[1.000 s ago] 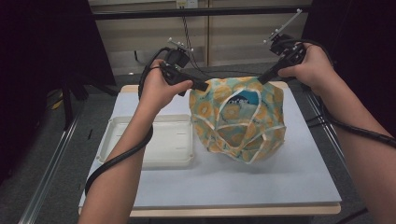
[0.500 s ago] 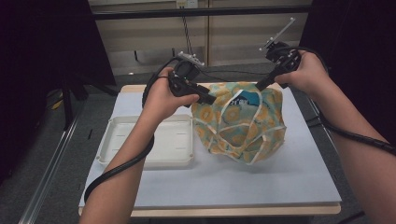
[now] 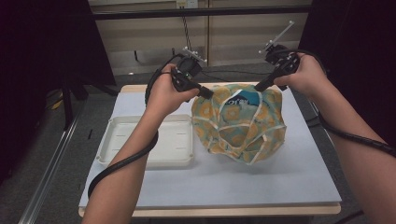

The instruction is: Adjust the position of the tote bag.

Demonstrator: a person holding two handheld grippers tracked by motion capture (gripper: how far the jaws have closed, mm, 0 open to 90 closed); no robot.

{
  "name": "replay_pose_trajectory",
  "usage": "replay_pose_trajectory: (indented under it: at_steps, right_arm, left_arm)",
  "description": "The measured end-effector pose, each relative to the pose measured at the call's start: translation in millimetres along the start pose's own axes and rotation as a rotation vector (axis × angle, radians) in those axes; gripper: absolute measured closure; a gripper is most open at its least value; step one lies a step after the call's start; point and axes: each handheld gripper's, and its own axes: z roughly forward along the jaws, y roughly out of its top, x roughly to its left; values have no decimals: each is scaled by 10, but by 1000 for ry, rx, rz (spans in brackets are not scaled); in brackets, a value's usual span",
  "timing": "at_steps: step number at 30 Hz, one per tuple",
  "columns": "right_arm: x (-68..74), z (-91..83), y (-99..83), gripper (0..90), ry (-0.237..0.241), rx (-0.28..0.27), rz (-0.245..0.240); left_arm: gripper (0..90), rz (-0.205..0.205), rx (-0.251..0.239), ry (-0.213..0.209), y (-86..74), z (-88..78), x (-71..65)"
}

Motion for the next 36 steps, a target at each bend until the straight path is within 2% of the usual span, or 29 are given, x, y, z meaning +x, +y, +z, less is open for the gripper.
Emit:
replay_pose_trajectory:
  at_steps: [2,3,6,7,8,10,13,15,18,21,22,25,32,36]
  right_arm:
    - [2,1,1,900,4,-2,1]
    - [3,1,2,900,5,-4,-4]
    - [14,4,10,900,11,-4,-10]
    - [17,6,13,900,9,0,-16]
    - [23,6,17,900,7,4,-15]
    - [28,7,18,900,8,4,-18]
    - [22,18,12,900,8,14,-21]
    - [21,27,7,900,9,17,-21]
    - [6,30,-4,897,5,23,-35]
    - [6,18,-14,875,2,17,-19]
    - [5,10,-18,859,-1,15,-17]
    - [5,-23,-33,807,-13,5,-10]
    - [23,-161,-45,665,-52,-4,-2]
    - [52,-257,-45,605,-44,-22,3]
  left_arm:
    - [900,-9,-27,-8,47,-63,22]
    - [900,-19,-56,-11,69,-81,32]
    - [900,-30,-82,5,147,-106,49]
    - [900,-4,-67,15,171,-122,81]
    - [900,-31,-89,21,186,-110,90]
    - [900,-52,-118,26,204,-81,133]
    - [900,-65,-97,32,207,10,186]
    - [900,-72,-70,20,193,79,207]
    - [900,-72,-42,18,169,170,198]
    - [900,-80,-32,8,153,234,183]
    - [900,-63,-23,4,152,238,190]
    - [900,-75,-19,-2,140,266,173]
    - [900,-72,4,-3,92,291,176]
    - [900,-81,8,-4,61,297,194]
